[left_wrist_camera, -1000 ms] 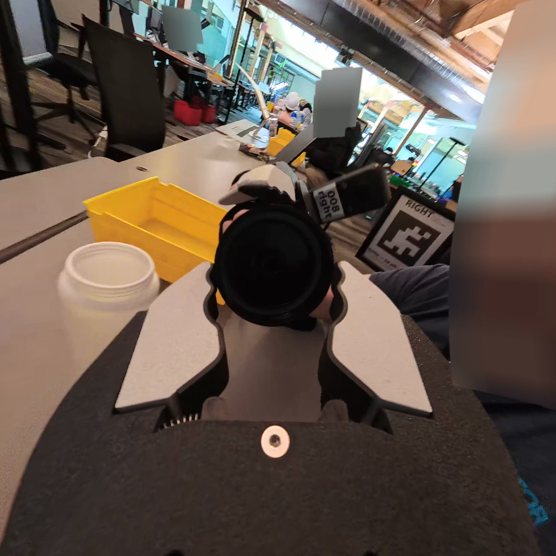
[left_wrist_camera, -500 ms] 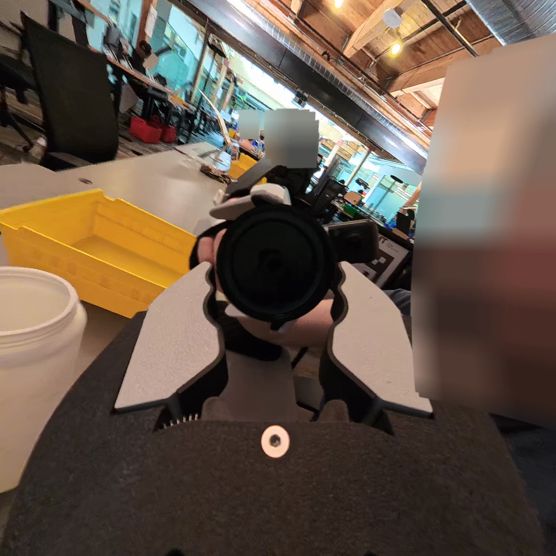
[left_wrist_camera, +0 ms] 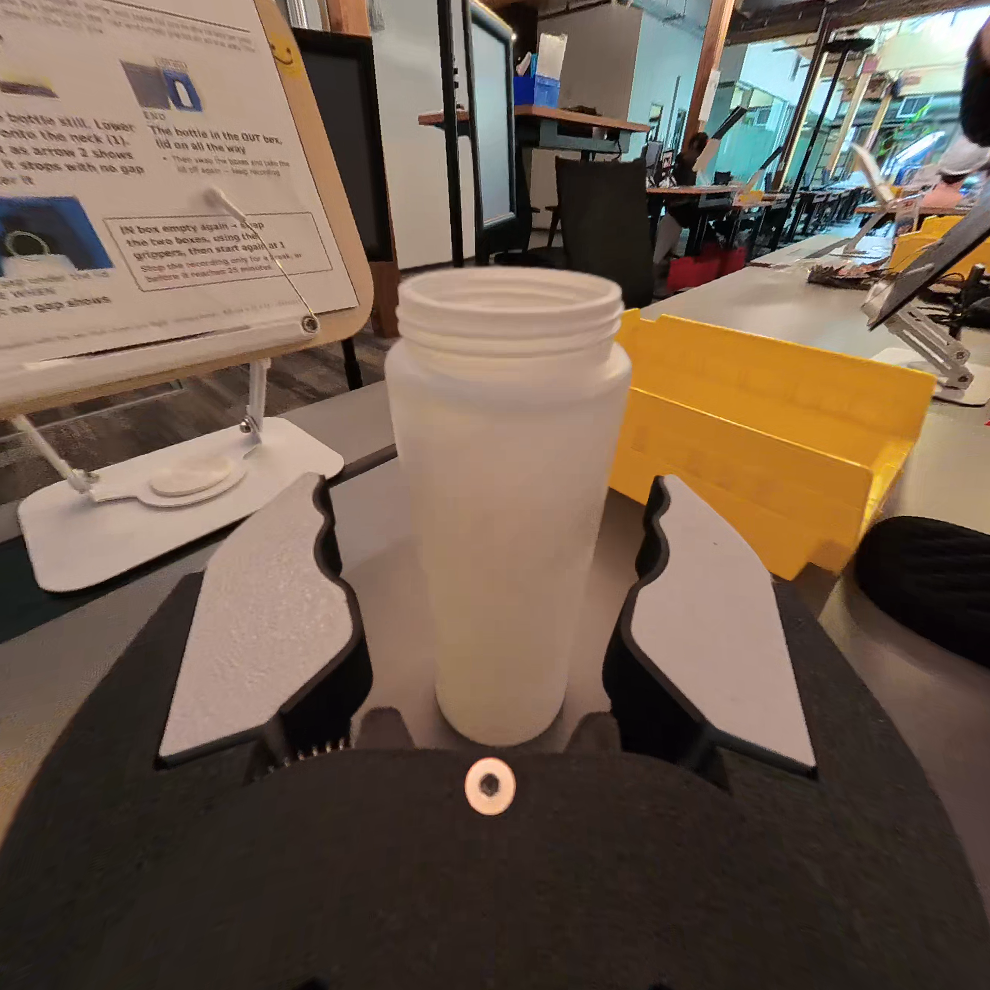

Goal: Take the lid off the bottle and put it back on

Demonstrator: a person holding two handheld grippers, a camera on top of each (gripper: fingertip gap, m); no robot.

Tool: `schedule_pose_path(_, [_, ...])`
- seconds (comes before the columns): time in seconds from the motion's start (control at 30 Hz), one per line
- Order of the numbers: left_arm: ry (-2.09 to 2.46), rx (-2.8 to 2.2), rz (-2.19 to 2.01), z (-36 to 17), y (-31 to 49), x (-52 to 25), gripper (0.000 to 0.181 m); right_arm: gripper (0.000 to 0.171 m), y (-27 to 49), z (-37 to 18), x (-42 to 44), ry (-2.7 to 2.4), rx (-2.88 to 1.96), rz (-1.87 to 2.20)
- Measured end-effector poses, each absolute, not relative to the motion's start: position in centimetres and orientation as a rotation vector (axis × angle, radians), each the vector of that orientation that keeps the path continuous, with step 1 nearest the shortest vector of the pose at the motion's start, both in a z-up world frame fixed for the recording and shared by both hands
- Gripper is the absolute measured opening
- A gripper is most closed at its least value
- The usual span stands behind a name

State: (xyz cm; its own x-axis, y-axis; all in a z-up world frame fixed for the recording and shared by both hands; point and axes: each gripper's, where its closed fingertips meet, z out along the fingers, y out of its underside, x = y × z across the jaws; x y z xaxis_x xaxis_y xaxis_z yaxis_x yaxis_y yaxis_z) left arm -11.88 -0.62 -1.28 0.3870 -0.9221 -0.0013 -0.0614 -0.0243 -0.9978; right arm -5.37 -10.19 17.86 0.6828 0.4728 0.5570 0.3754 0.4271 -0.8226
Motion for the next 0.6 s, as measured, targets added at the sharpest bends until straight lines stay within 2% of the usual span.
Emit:
schedule_pose_path(0.17, [1.023,-1.408,-0.886,-2.6,0.1,-9.9,0.105,0.073,-8.7,14.6,-5.6,-0.906,-1.394,0.14])
schedule_pose_path(0.23, [1.076,-1.398,-0.908,-3.3,-0.1,-9.5,0.088,0.073,-8.4,13.0,-6.1,-0.935,-1.491,0.171])
schedule_pose_path(0.27, [1.075,-1.389,-0.924,-3.4,-0.1,-9.4,0.087,0.073,-8.3,12.3,-6.3,-0.947,-1.534,0.189])
schedule_pose_path(0.4, [1.085,-1.365,-0.954,-3.3,-0.1,-9.7,0.086,0.073,-8.2,9.9,-7.6,-0.99,-1.681,0.259])
schedule_pose_path(0.6, [1.078,-1.318,-1.009,-3.2,-0.6,-9.3,0.086,0.073,-5.4,7.7,-9.2,-1.221,-1.947,0.149])
